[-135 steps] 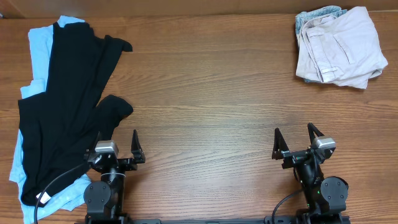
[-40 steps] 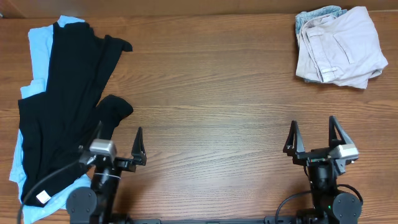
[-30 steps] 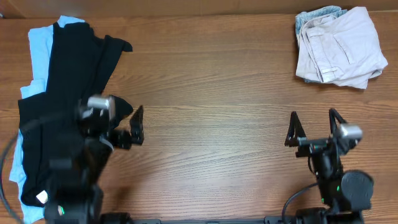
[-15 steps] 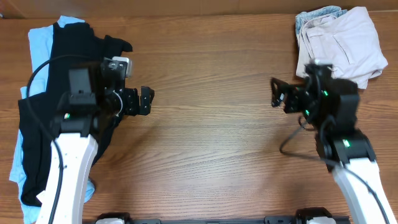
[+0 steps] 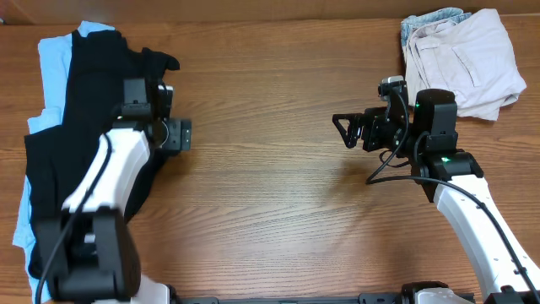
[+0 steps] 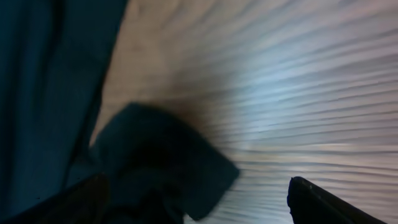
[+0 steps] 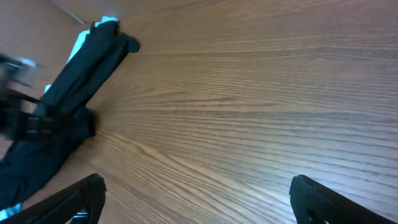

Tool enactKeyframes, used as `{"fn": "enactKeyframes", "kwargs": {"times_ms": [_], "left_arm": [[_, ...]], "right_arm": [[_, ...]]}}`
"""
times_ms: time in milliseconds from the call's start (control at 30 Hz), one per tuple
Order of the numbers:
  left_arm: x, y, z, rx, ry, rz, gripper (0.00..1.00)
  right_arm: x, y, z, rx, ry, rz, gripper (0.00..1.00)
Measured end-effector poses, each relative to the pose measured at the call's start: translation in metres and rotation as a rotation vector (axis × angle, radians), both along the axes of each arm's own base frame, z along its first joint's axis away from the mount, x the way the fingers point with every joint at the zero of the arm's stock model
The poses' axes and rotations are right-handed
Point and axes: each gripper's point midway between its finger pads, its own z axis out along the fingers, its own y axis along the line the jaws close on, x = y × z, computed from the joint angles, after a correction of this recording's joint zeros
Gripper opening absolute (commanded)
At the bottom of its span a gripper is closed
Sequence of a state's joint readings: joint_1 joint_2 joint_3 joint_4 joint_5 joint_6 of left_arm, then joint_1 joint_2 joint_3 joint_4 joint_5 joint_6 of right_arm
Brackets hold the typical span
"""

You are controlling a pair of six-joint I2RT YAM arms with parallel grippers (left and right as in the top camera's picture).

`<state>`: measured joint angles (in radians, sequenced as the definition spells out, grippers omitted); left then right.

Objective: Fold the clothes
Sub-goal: 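Reach the left gripper to the black shirt on the left pile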

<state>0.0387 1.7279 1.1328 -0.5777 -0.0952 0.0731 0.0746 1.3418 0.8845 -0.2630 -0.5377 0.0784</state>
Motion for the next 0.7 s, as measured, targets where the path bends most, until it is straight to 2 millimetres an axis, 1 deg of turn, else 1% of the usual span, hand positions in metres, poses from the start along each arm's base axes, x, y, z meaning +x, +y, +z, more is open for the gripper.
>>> {"fn": "enactKeyframes", "kwargs": {"times_ms": [100,167,200,233,333,400,500,533,567,600,633,700], "left_arm": [[-0.008,0.006,-0.030,0.014,0.086,0.028,0.92],[-0.013,0.007,-0.041,0.017,0.127,0.041,0.88],[-0.016,0.008,-0.045,0.020,0.144,0.046,0.83],[-0.017,0.008,-0.046,0.019,0.148,0.053,0.81],[-0.019,0.009,-0.046,0.017,0.154,0.076,0.64],[-0.023,0.009,-0.047,0.013,0.168,0.087,0.56],[-0.025,0.008,-0.048,0.012,0.179,0.093,0.52],[-0.025,0.009,-0.048,0.012,0.179,0.094,0.46],[-0.025,0.009,-0.048,0.011,0.176,0.098,0.36],[-0.024,0.009,-0.048,0.012,0.172,0.104,0.15],[-0.023,0.010,-0.047,0.013,0.169,0.106,0.04],[-0.022,0.010,-0.047,0.014,0.163,0.110,0.04]], "right_arm": [[-0.002,0.001,-0.001,0.005,0.008,0.007,0.96],[-0.003,0.001,-0.002,0.004,0.016,0.006,0.95],[-0.003,0.001,-0.003,0.002,0.018,0.004,0.95],[-0.003,0.001,-0.003,0.002,0.018,0.004,0.94],[-0.003,-0.001,-0.004,-0.004,0.023,-0.002,0.91],[-0.003,-0.001,-0.005,-0.007,0.026,-0.005,0.90],[-0.003,-0.002,-0.006,-0.011,0.029,-0.011,0.90],[-0.003,-0.002,-0.006,-0.011,0.032,-0.011,0.89],[-0.004,-0.002,-0.007,-0.012,0.033,-0.010,0.89],[-0.004,-0.002,-0.007,-0.012,0.035,-0.011,0.88],[-0.004,-0.002,-0.007,-0.012,0.036,-0.012,0.88],[-0.004,-0.003,-0.007,-0.014,0.036,-0.014,0.85]]}}
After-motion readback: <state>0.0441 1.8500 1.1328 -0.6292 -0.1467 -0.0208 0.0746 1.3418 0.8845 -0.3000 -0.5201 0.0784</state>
